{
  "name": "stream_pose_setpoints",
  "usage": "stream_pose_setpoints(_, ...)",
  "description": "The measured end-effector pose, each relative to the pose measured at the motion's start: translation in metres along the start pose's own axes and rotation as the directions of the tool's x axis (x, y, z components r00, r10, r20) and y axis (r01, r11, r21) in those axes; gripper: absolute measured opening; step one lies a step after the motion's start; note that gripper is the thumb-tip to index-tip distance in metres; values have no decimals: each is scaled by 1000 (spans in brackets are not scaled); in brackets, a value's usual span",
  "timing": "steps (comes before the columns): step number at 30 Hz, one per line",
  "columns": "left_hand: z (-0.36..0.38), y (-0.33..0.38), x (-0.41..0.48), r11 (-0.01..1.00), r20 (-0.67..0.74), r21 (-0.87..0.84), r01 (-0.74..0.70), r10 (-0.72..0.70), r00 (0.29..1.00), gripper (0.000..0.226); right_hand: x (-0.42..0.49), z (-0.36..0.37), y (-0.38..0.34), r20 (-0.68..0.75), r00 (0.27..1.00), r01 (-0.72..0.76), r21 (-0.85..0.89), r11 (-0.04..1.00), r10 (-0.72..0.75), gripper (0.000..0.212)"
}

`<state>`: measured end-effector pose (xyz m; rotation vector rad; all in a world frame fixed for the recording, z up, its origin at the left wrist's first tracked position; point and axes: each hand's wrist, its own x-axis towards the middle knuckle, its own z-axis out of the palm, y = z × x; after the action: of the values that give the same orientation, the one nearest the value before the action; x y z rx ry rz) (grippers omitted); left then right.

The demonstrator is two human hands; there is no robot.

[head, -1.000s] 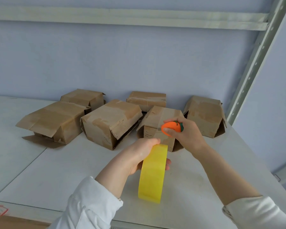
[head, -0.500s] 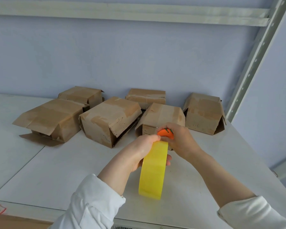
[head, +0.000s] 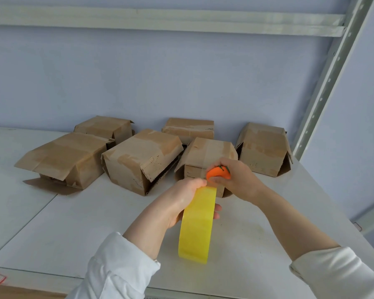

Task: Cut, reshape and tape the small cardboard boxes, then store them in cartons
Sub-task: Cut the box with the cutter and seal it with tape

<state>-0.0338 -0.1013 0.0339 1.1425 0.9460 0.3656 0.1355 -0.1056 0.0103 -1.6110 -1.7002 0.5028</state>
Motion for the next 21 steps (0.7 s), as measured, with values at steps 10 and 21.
stream_pose_setpoints(10,2,0,-2,1000,4,-18,-14,14,1000,36,0,-5,0,77,996,54,-94,994,-47,19)
stream_pose_setpoints(21,1,-2,-2,1000,1,-4,-16,16,1000,38,-3,-14,2,97,995,3,-10,1000,-2,18)
